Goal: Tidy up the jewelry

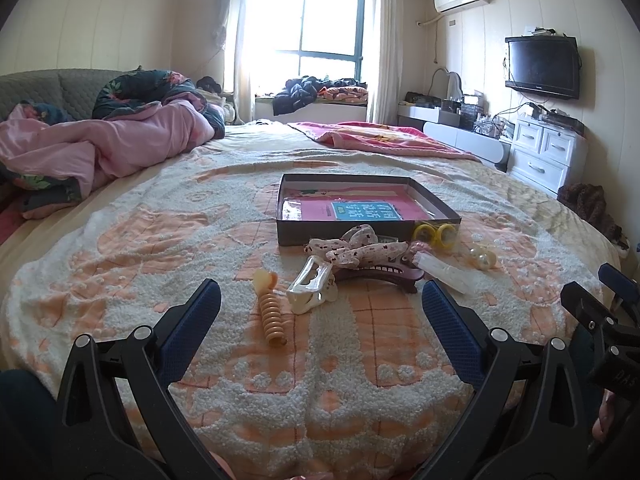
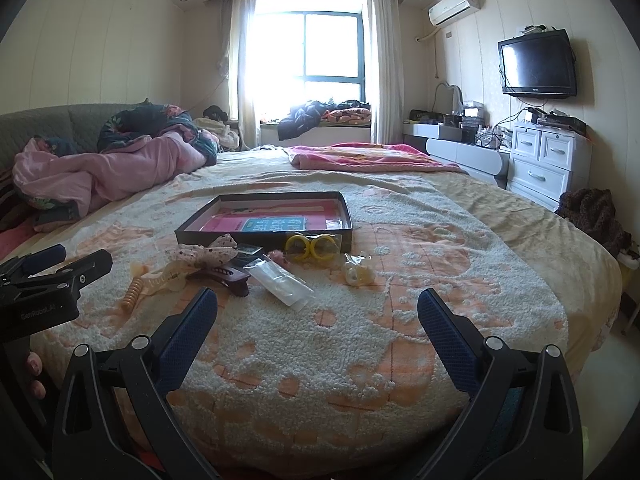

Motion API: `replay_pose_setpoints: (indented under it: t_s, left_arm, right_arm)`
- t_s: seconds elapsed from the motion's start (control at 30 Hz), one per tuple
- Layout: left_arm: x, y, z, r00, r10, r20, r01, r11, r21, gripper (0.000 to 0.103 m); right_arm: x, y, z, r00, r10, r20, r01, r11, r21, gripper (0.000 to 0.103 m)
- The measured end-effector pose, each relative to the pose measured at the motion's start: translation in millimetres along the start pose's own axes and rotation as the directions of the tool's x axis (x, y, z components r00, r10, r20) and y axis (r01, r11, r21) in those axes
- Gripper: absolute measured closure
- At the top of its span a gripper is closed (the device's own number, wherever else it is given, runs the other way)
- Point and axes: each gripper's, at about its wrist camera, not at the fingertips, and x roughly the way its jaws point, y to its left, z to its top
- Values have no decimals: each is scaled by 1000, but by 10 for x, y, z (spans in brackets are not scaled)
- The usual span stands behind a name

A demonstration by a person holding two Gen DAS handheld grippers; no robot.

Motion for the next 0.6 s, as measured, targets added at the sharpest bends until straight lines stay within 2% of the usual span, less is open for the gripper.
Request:
replay_pose_setpoints:
  t_s: [0.6]
  left_arm:
    - [117, 157, -43, 999, 37, -35, -39, 999, -37, 11]
  right_arm:
    - [156, 96, 80, 999, 40, -14, -40, 999, -25, 6]
